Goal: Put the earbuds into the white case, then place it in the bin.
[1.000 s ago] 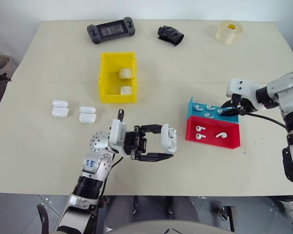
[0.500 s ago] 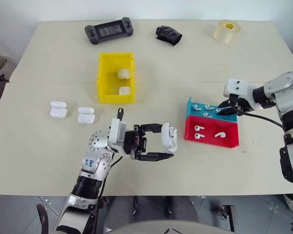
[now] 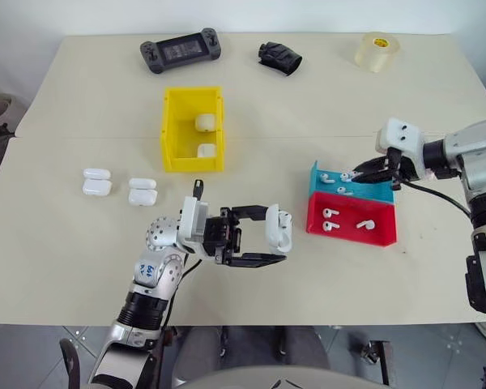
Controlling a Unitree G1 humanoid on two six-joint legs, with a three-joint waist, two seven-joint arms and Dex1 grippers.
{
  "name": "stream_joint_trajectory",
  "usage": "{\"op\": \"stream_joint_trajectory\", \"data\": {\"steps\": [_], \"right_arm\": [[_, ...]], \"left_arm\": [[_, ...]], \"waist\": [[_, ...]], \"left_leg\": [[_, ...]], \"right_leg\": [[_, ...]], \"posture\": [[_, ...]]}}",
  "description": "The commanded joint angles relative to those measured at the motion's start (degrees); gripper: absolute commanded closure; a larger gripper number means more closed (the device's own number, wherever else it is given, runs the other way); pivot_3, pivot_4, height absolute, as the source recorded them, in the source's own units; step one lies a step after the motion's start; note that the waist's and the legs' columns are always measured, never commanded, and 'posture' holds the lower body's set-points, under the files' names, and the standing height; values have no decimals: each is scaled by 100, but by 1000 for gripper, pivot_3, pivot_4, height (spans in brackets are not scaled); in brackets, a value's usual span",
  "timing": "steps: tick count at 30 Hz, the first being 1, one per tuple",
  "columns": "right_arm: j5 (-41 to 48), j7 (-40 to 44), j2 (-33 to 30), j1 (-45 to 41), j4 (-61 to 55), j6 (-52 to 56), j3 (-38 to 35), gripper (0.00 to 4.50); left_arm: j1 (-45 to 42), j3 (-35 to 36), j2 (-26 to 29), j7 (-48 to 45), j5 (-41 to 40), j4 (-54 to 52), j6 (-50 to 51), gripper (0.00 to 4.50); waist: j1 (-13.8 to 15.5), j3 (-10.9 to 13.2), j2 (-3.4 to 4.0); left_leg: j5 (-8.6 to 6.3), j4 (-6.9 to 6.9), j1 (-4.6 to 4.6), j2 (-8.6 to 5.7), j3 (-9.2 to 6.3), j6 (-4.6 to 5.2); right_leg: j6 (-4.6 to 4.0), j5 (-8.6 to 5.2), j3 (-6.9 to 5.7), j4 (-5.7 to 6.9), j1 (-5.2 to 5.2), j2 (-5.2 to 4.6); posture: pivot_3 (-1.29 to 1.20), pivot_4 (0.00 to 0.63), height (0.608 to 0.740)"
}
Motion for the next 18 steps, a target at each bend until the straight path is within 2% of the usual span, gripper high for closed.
{"op": "stream_joint_trajectory", "data": {"steps": [1, 6, 10, 14, 18], "right_arm": [[1340, 0, -215, 530, -1821, 1479, -988, 3993], [3162, -966, -28, 1892, -4381, 3620, -2195, 3993], [4849, -2550, 909, 2868, -6135, 4521, -3154, 3993], [6119, -3929, 1791, 3496, -7029, 4541, -3363, 3993], [6817, -5013, 2493, 3951, -7751, 4200, -2933, 3993]], "left_arm": [[-179, 151, -38, 9, -95, 116, -36, 1704], [-475, 267, -155, 53, -89, 446, -53, 1704], [-804, 353, -234, 38, -86, 722, -30, 1704], [-940, 369, -250, -144, -69, 951, -65, 1704], [-1028, 368, -318, -192, -59, 1070, -71, 1704]], "waist": [[29, 0, 0], [111, 2, -3], [110, 2, -7], [90, 1, -8], [77, 1, -7]], "left_leg": [[0, 2, 1, 0, 0, 0], [-2, 13, 0, -1, -9, 1], [-2, 16, -2, -3, -9, 2], [-2, 12, 0, -11, -5, 2], [-2, 9, 3, -11, -3, 2]], "right_leg": [[0, 0, 2, 1, 0, 0], [-1, 1, -3, 4, 7, -1], [0, 2, -3, 7, 6, -5], [2, 3, 1, 11, 4, -10], [2, 3, 3, 16, 1, -8]], "posture": [[0, 150, 740], [0, 150, 740], [0, 150, 740], [0, 150, 740], [0, 150, 740]]}}
